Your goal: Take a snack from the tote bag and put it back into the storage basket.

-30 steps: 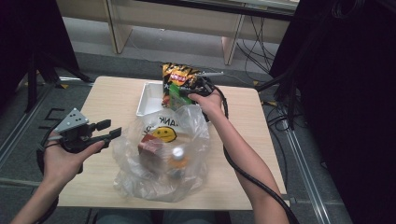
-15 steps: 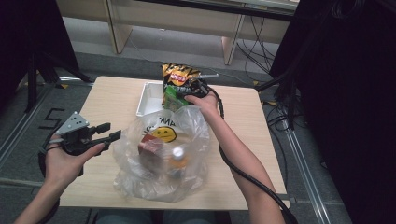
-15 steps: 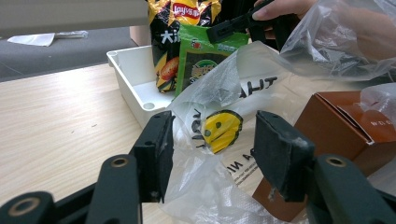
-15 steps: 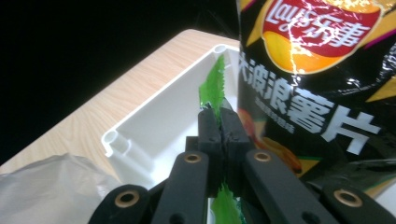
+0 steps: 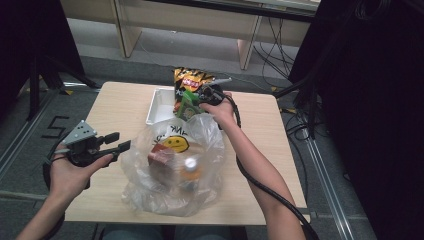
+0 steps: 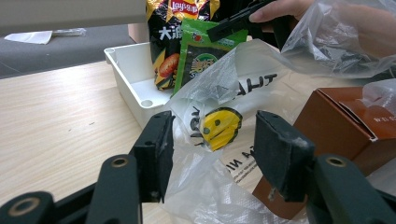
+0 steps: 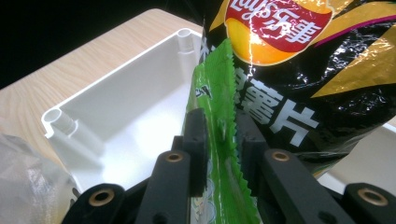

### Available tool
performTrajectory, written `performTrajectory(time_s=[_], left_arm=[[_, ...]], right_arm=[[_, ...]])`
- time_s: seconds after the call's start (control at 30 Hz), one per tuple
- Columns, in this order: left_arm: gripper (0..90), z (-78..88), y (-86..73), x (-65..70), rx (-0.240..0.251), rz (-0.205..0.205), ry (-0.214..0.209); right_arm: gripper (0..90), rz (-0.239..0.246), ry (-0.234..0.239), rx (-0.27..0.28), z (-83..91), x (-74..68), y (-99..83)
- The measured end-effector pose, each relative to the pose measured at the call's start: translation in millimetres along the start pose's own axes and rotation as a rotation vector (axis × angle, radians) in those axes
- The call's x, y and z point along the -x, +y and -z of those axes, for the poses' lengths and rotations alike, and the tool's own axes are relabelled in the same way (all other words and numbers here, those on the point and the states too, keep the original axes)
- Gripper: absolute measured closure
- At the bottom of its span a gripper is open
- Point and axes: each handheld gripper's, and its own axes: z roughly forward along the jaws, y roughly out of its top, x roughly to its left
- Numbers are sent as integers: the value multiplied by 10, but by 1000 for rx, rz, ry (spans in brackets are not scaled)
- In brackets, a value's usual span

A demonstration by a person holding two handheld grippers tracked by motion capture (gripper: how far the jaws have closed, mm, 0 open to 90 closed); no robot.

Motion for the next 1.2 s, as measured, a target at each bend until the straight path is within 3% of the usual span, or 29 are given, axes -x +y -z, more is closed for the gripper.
performTrajectory(time_s=[0.27,0.43,0.47,0.5,0.63,0.73,0.93,1.0,1.2], left_arm=[[475,-19,-21,11,-10,-3,-7],[475,-26,-9,30,-9,-7,-8],[475,-27,-8,31,-9,-7,-8],[475,-28,-7,33,-7,-7,-9],[476,-15,1,32,1,-11,-9],[478,2,10,25,9,-9,-5],[480,5,18,22,13,-9,-3],[480,1,19,29,12,-9,-4],[480,1,14,34,8,-10,-5]], right_arm=[[671,46,-54,-8,45,-62,18],[633,50,-64,30,139,-70,37],[630,51,-70,59,156,-73,36],[625,51,-67,45,189,-78,43],[626,57,-63,83,304,-103,32],[695,43,-54,96,415,-145,-20],[862,6,-49,52,589,-249,-218],[898,5,-18,28,578,-288,-282],[900,-10,0,-97,390,-338,-404]])
